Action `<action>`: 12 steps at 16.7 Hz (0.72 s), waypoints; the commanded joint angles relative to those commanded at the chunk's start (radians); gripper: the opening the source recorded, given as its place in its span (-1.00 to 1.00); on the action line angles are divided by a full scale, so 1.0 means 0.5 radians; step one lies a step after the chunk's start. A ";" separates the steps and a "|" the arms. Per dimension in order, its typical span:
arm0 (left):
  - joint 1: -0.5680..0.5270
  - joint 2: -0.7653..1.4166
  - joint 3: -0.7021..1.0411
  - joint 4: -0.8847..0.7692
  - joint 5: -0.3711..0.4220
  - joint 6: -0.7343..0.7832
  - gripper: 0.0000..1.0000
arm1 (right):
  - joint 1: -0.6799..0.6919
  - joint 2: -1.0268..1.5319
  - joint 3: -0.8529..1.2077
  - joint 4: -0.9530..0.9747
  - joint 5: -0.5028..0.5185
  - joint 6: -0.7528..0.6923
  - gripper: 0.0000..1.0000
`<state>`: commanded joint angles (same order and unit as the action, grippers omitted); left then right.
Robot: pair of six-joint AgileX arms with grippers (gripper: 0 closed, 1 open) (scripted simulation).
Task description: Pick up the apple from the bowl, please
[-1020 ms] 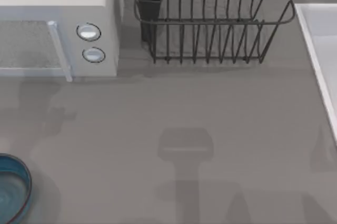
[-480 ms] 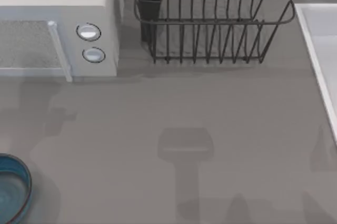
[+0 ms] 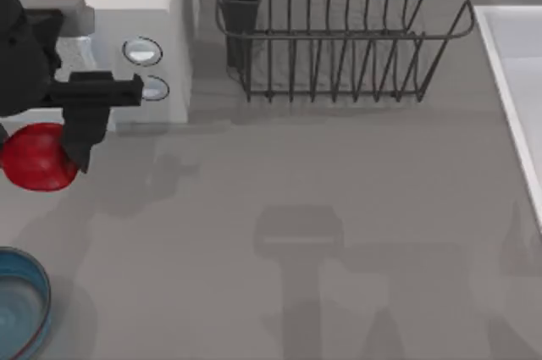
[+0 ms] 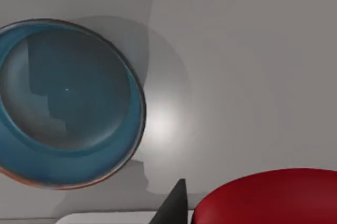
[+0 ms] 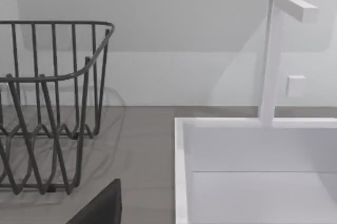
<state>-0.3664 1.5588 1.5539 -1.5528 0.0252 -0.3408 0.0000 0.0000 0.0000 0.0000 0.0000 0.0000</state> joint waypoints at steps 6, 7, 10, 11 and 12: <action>-0.562 0.302 -0.090 0.365 -0.047 -0.568 -1.00 | 0.000 0.000 0.000 0.000 0.000 0.000 1.00; -0.585 0.316 -0.097 0.387 -0.050 -0.592 -1.00 | 0.000 0.000 0.000 0.000 0.000 0.000 1.00; -0.589 0.318 -0.099 0.391 -0.050 -0.595 -1.00 | 0.000 0.000 0.000 0.000 0.000 0.000 1.00; -0.581 0.311 -0.093 0.386 -0.046 -0.590 -1.00 | 0.000 0.000 0.000 0.000 0.000 0.000 1.00; -0.581 0.312 -0.099 0.392 -0.046 -0.590 -1.00 | 0.000 0.000 0.000 0.000 0.000 0.000 1.00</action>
<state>-0.6570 1.7148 1.5045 -1.3570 0.0020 -0.6357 0.0000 0.0000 0.0000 0.0000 0.0000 0.0000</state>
